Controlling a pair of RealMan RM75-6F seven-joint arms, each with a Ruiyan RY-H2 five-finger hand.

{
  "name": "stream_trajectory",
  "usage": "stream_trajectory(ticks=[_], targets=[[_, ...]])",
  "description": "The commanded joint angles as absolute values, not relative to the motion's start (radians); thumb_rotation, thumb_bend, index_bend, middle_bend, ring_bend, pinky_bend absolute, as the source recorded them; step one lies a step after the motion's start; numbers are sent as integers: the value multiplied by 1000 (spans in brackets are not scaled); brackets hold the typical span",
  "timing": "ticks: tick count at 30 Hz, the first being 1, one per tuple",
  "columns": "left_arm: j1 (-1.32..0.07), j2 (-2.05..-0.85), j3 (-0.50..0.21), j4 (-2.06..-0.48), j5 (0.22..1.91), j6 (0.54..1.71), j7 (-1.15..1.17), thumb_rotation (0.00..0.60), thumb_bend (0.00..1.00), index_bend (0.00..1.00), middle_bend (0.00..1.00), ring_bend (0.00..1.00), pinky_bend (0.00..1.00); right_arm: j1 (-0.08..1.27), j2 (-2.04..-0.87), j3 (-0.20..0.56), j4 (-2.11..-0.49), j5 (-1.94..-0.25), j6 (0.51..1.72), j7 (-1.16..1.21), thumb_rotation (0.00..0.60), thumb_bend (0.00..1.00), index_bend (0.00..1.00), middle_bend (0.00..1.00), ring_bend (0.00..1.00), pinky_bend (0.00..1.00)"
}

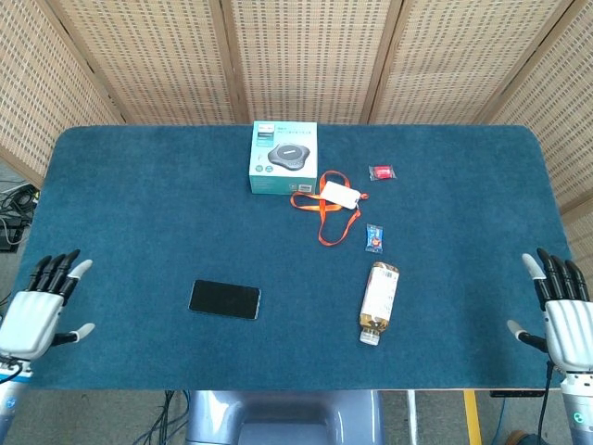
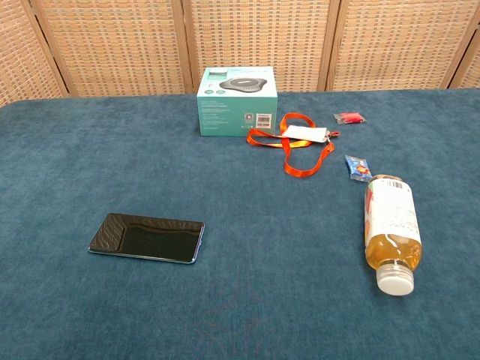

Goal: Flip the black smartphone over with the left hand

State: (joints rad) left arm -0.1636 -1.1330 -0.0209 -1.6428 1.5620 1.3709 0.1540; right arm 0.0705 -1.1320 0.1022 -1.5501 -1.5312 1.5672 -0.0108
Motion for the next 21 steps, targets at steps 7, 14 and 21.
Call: stream_trajectory(ticks=[7,14,21], targets=[[-508,-1273,-132,-1713,1395,884,368,600,0,147,0,0,0,76,-1131,120,-1532,-1487,1543,5,600,0,0,0,0,0],[-653,-1441,-194,-1631,1167,754,524,600,0,240,0,0,0,82,-1131,130,-1524,-1459,1524,18,600,0,0,0,0,0],[-762,-1542,-194,-1610,962,755,685,600,0,249,0,0,0,82,-1128,131,-1512,-1455,1517,45,600,0,0,0,0,0]])
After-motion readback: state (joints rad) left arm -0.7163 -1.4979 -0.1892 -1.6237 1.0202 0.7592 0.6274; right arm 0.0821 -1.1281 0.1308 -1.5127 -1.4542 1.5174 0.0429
